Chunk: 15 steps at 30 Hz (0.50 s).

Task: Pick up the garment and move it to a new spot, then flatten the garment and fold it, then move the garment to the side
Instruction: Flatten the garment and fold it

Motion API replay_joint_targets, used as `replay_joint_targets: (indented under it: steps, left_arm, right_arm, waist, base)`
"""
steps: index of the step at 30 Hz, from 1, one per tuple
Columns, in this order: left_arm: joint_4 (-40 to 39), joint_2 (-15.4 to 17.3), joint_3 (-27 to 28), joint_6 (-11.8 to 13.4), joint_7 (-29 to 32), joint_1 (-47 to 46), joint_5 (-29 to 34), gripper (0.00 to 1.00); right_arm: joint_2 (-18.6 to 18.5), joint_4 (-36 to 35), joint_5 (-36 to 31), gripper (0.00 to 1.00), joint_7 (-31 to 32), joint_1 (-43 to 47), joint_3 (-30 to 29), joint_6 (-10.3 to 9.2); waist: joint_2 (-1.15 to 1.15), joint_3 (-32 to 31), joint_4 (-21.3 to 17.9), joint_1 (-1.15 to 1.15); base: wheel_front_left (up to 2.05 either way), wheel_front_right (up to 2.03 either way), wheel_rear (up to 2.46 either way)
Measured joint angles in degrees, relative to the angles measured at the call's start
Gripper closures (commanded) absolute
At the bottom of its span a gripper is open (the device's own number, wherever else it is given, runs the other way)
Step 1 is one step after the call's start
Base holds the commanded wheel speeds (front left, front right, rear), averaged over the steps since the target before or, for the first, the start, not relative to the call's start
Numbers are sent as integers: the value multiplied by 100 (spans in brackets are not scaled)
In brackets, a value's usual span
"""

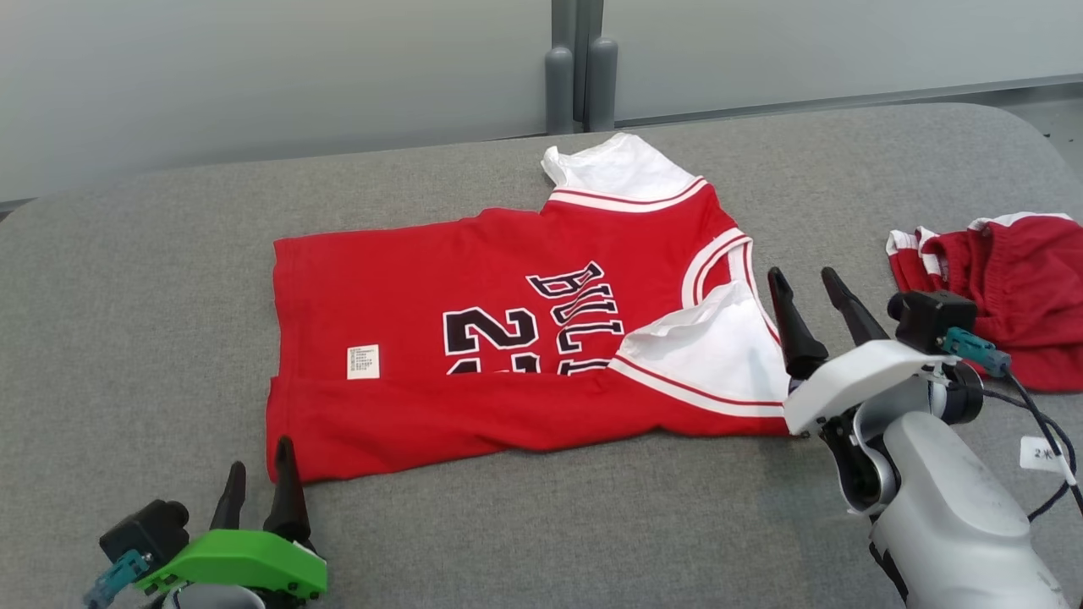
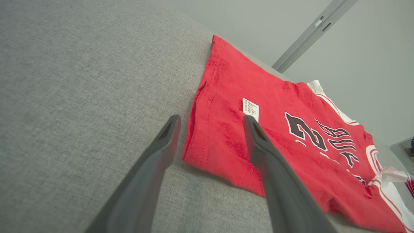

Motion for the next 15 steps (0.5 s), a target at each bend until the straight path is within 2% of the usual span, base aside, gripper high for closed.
replay_joint_targets:
  steps: [6,15]
  left_arm:
    - [-96,-36,31,220,426,401,-236,0]
    - [230,-89,75,267,747,355,-528,0]
  right_arm:
    - [110,-617,-323,0,0,681,-400,0]
    - [303,-1483,-565,0,122,1423,-716,0]
  waist:
    - [0,-150,-31,0]
    - [0,-182,-228,0]
  base:
    - [0,0,0]
    - [0,0,0]
